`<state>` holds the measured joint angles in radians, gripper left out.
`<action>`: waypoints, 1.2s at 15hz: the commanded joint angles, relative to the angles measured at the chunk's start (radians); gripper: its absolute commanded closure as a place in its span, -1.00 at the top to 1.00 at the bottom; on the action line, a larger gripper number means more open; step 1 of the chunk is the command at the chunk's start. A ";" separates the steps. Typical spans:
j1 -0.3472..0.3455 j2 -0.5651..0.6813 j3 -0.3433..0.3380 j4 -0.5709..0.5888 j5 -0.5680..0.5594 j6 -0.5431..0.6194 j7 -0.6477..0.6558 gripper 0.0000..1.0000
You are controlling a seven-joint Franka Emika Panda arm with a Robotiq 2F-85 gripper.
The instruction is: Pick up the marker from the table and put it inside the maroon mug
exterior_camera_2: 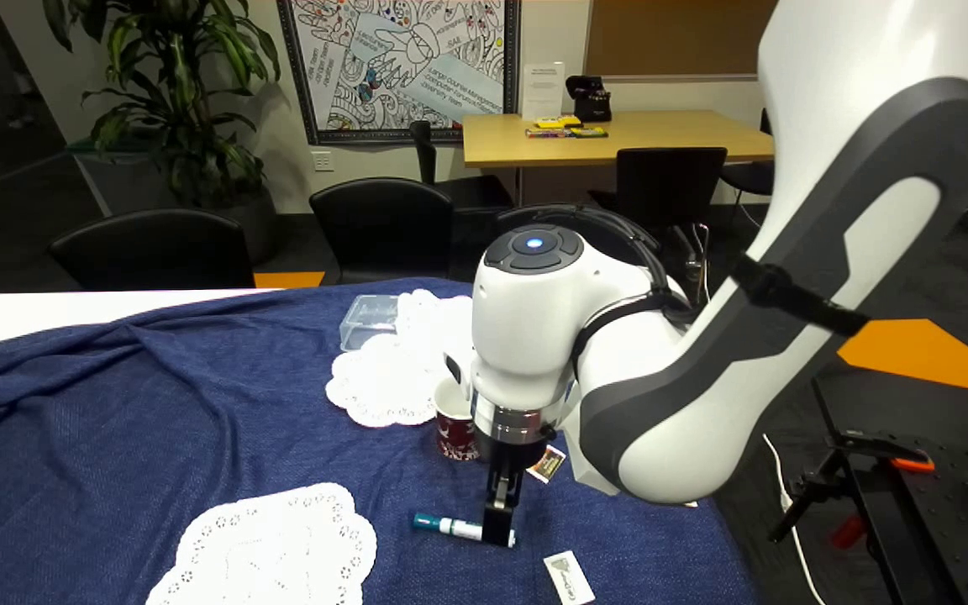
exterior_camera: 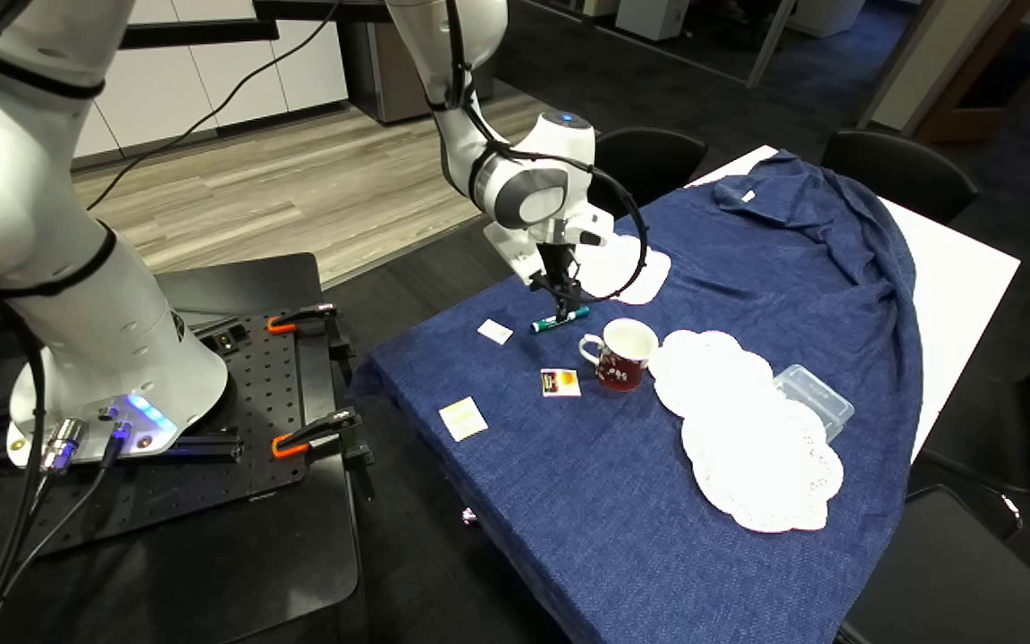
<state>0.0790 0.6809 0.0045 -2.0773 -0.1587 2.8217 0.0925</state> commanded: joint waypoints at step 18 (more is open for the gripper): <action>-0.020 0.212 0.040 0.264 0.088 -0.032 -0.101 -0.15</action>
<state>0.0499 0.8774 0.0455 -1.8488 -0.0933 2.8217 -0.0118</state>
